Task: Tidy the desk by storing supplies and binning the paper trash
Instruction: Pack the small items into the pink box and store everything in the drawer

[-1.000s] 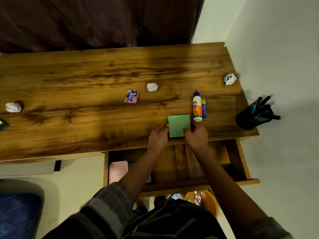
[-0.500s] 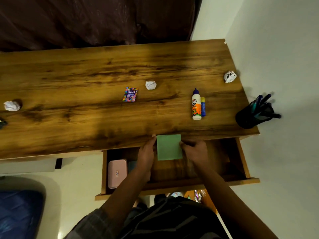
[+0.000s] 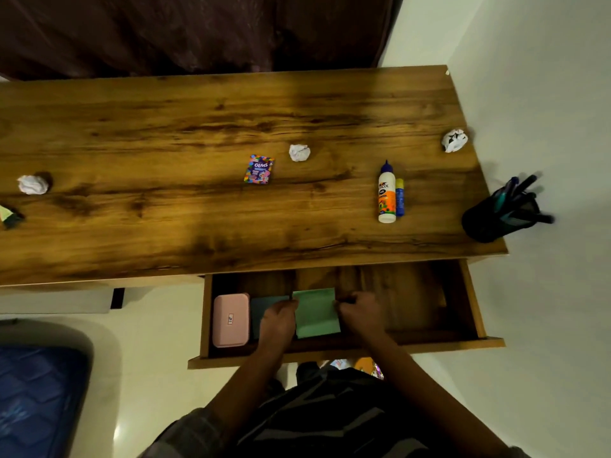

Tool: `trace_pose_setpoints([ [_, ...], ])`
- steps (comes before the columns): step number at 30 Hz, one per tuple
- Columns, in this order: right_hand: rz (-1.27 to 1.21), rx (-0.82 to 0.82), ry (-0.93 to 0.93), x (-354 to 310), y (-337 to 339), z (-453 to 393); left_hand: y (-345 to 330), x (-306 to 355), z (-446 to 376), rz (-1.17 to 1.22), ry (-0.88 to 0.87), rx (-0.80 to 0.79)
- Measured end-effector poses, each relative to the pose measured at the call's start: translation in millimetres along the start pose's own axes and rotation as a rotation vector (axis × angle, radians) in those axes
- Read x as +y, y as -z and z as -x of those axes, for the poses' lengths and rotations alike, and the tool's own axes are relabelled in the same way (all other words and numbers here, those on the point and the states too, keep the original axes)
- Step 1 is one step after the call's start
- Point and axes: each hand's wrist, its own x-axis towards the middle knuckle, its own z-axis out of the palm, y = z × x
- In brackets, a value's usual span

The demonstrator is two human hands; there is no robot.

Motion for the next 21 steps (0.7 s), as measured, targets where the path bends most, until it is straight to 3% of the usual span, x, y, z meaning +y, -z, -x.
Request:
trace_pose_setpoints([
  [9,0.104,-0.021,-0.087,0,-14,-20,-3,27,11,-0.386,-0.055,0.002],
  [21,0.235,0.001,0.009,-2,-28,-13,23,19,44,-0.594,-0.271,0.026],
])
